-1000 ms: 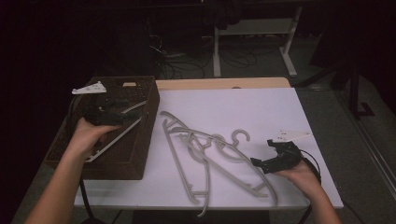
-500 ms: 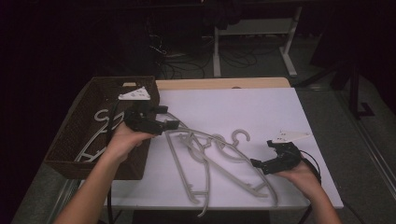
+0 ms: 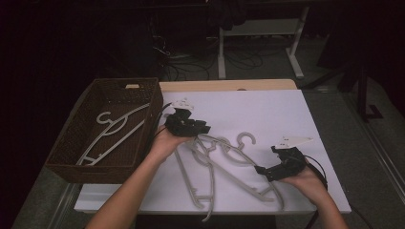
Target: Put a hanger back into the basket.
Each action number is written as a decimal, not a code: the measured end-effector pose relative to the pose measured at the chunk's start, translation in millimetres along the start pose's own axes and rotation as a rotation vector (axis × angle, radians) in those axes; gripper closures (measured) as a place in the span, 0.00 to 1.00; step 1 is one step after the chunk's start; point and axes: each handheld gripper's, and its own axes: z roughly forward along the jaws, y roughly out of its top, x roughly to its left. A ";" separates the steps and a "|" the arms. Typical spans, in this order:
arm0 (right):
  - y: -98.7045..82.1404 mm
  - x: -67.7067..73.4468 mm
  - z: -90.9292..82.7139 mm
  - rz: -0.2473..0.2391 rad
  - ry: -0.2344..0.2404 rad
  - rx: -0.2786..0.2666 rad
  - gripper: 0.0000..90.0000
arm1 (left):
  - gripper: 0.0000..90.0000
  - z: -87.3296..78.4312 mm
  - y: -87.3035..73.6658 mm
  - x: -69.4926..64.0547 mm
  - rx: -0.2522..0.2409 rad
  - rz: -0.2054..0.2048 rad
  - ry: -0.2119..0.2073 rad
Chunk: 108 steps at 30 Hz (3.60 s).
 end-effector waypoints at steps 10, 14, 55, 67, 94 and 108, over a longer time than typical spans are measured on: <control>-0.2 4.0 -3.1 0.005 0.097 0.027 0.44 | 1.00 40.9 -4.4 22.5 0.086 0.002 0.069; 0.2 6.3 -2.1 -0.003 0.128 0.044 0.55 | 1.00 46.2 -3.9 27.0 0.114 0.015 0.086; -0.5 4.0 -4.3 0.022 0.101 0.016 0.43 | 0.58 6.9 -53.4 -14.7 0.203 0.122 -0.070; -0.9 2.3 -4.4 0.027 0.101 0.011 0.42 | 0.69 25.8 -56.9 -20.7 0.294 0.216 -0.047; -1.6 1.0 -6.3 0.034 0.097 -0.003 0.41 | 0.92 32.4 -55.4 -22.9 0.332 0.306 -0.049; -0.5 2.8 -9.7 0.033 0.109 -0.032 0.40 | 0.92 5.3 -42.7 -18.6 0.209 0.217 0.060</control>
